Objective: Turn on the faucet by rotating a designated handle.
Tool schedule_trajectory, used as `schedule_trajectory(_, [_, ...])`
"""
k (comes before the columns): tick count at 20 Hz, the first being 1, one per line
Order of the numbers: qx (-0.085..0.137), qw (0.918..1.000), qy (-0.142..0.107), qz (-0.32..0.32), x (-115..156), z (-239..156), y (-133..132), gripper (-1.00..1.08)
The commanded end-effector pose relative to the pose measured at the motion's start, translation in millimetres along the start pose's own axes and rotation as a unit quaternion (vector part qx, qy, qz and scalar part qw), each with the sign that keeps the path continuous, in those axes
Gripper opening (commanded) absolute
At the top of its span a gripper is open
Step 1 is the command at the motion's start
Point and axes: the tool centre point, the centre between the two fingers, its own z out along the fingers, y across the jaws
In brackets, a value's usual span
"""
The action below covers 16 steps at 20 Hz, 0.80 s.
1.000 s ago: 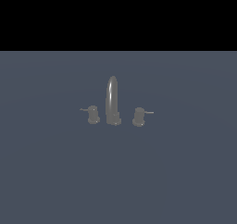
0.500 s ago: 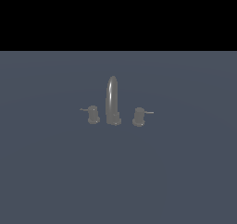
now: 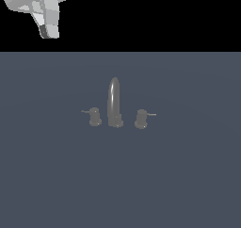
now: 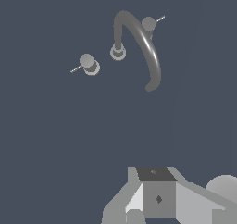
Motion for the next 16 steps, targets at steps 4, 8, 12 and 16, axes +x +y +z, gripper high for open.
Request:
schedule_trajectory(4, [0.001,0.9985,-0.001,0.055,9,28,-24,-1.00])
schedule_trajectory(8, [0.002,0.9958,-0.002,0.092,17,47,-40,-1.00])
schedule_trajectory(12, [0.002,0.9919,-0.002,0.127,26,65,-55,-1.00])
schedule_trajectory(16, [0.003,0.9871,-0.003,0.160,35,82,-68,-1.00])
